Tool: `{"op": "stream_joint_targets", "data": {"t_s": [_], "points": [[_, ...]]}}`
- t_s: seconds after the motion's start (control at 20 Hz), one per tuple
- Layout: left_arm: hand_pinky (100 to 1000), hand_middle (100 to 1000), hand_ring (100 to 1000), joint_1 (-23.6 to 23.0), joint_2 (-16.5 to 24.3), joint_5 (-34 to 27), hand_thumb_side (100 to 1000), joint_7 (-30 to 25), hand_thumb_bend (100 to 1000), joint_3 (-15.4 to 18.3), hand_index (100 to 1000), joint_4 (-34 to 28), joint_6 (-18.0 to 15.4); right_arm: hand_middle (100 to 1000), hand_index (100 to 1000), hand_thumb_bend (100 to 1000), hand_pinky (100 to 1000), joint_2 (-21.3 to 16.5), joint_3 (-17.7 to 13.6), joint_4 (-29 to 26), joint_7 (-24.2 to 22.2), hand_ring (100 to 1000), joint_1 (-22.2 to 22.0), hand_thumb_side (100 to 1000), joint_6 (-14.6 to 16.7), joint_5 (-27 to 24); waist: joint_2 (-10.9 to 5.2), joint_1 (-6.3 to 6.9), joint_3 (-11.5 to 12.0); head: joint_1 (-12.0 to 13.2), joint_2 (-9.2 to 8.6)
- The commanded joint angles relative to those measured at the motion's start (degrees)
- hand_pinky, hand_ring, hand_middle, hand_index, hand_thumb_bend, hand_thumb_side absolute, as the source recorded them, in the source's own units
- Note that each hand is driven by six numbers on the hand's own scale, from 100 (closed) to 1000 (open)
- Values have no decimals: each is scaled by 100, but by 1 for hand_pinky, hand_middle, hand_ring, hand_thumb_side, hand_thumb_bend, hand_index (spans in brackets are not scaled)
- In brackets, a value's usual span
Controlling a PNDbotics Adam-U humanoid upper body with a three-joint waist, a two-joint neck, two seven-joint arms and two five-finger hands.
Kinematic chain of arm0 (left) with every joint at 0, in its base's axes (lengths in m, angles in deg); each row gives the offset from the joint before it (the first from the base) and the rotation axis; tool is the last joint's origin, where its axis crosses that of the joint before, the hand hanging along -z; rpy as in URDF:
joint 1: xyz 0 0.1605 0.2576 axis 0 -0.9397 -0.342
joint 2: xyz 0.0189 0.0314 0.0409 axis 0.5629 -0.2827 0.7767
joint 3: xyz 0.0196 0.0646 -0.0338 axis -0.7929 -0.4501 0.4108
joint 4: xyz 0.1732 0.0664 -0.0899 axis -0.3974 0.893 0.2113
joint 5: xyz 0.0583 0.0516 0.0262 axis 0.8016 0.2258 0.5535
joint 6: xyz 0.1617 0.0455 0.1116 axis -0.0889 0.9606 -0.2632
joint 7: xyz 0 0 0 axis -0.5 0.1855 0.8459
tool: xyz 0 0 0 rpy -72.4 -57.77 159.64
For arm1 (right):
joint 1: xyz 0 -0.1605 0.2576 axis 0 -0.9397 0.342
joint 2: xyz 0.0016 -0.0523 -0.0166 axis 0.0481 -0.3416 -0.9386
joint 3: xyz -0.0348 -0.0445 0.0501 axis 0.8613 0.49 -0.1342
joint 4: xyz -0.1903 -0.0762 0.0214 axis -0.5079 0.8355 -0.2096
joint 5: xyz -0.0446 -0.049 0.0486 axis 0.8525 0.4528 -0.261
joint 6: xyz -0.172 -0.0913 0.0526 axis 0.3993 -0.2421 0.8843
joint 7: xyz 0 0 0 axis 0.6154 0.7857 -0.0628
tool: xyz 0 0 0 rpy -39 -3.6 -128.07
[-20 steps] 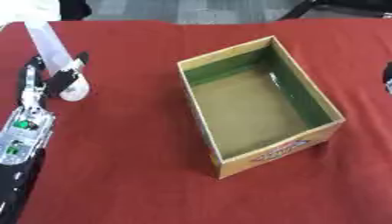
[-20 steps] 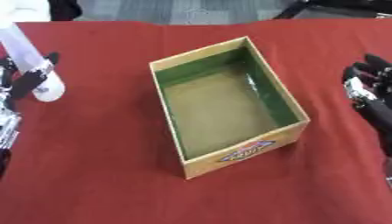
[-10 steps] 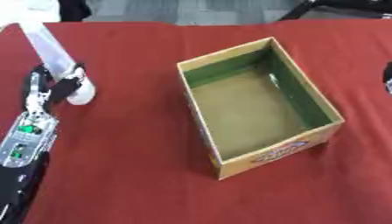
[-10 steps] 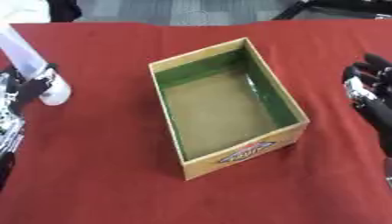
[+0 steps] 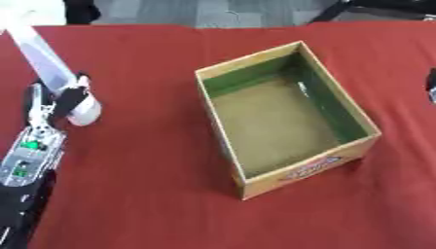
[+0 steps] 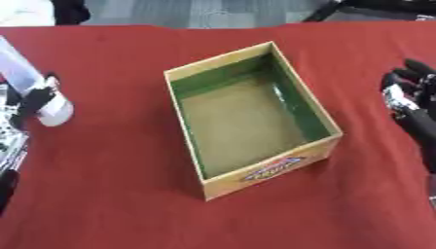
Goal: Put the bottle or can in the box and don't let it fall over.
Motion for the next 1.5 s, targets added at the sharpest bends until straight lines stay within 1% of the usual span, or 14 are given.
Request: {"op": "stream_joint_targets", "data": {"t_s": [0.05,0.1,0.2,0.25,0.35,0.55,0.8,1.1,1.3,1.5], "points": [[630,358,697,101,107,56,336,175,100,12,349,-51,-79,845,931,156,916,-84,-40,-80,-20,901,61,461,4,38,-94,-5,-1,-24,-28],[630,355,696,101,114,111,338,202,100,8,346,-66,-106,845,931,156,916,-84,-41,-80,-21,901,62,461,4,39,-95,-4,-1,-30,-23],[627,313,689,105,126,229,359,241,100,9,303,-96,-148,845,931,154,917,-84,-41,-79,-23,901,63,463,3,40,-96,-3,0,-38,-14],[624,268,682,108,130,290,371,261,100,12,259,-107,-162,845,931,152,917,-83,-41,-79,-23,901,64,465,3,40,-98,-2,1,-41,-10],[620,204,670,114,136,393,391,300,100,19,200,-119,-175,845,931,150,918,-82,-42,-79,-23,901,68,469,3,35,-103,-2,2,-46,-6],[623,139,655,138,155,573,406,323,100,5,160,-207,-200,845,932,149,918,-84,-39,-77,-25,901,70,471,2,33,-117,4,8,-52,19],[622,124,646,222,173,752,410,190,100,-52,150,-493,-175,846,932,148,920,-86,-36,-76,-26,901,75,472,3,30,-142,18,10,-91,58],[635,125,655,454,86,807,417,-148,100,-242,150,-1213,-51,846,932,146,921,-87,-35,-72,-25,902,71,472,8,23,-179,38,8,-171,94],[645,129,664,668,-86,775,415,-397,100,-441,153,-1677,31,846,932,146,921,-87,-23,-67,-33,902,72,471,7,20,-208,51,5,-231,102],[650,129,662,889,-365,821,415,-672,100,-697,153,-1939,120,847,933,146,922,-80,-15,-67,-42,903,83,467,6,16,-238,60,-15,-300,109]]}}
